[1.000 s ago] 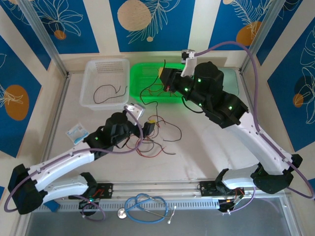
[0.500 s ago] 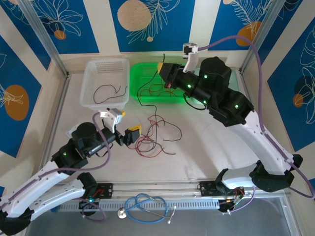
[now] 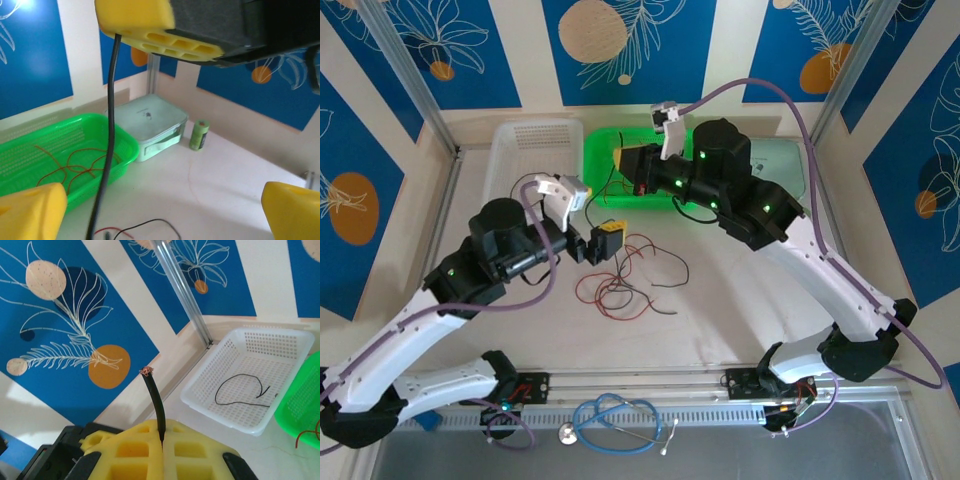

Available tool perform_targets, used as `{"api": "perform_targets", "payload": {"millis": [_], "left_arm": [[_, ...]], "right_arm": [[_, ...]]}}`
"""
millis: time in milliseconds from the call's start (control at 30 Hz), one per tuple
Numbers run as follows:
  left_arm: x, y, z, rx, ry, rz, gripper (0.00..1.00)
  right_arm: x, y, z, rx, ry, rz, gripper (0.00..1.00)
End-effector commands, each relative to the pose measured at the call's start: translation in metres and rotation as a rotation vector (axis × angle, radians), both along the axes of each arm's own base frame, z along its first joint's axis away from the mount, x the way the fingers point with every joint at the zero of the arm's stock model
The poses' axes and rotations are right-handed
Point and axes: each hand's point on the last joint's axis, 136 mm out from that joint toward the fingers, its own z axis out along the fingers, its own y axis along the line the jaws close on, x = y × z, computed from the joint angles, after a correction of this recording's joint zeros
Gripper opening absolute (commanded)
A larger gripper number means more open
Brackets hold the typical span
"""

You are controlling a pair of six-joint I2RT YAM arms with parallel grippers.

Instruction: Untangle the cables

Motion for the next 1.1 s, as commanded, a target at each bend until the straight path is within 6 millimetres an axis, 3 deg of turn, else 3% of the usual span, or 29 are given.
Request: {"api": "perform_targets", "payload": {"millis": [0,133,333,433,667,800,900,1067], "left_arm": [[0.009,0.008,-0.004,0.088,-0.018,0.061,0.94],[0.009,0.007,-0.003,0.089,-0.029,0.058,0.75],[0.008,0.015,-0.005,0.097,-0.039,0.080,0.29],[0.011,0.018,-0.010,0.109,-0.030,0.100,0.00],[0.020,0.023,-0.007,0.121,-0.031,0.159,0.00],[0.036,0.038,0.002,0.151,-0.033,0.277,0.00],[0.056,0.058,0.012,0.186,-0.053,0.404,0.00],[0.087,0.090,0.046,0.165,-0.124,0.560,0.00]], "right_arm": [[-0.016,0.000,0.016,0.043,-0.049,0.061,0.00],[-0.018,-0.002,0.017,0.046,-0.048,0.061,0.00],[-0.019,-0.006,0.018,0.055,-0.049,0.053,0.00],[-0.019,-0.007,0.018,0.059,-0.049,0.052,0.00],[-0.010,-0.010,0.009,0.054,-0.025,0.032,0.01],[0.002,-0.019,-0.003,0.038,0.020,-0.016,0.54],[0.011,-0.035,-0.015,0.011,0.062,-0.076,0.68],[0.015,-0.060,-0.030,0.019,0.111,-0.135,0.80]]}}
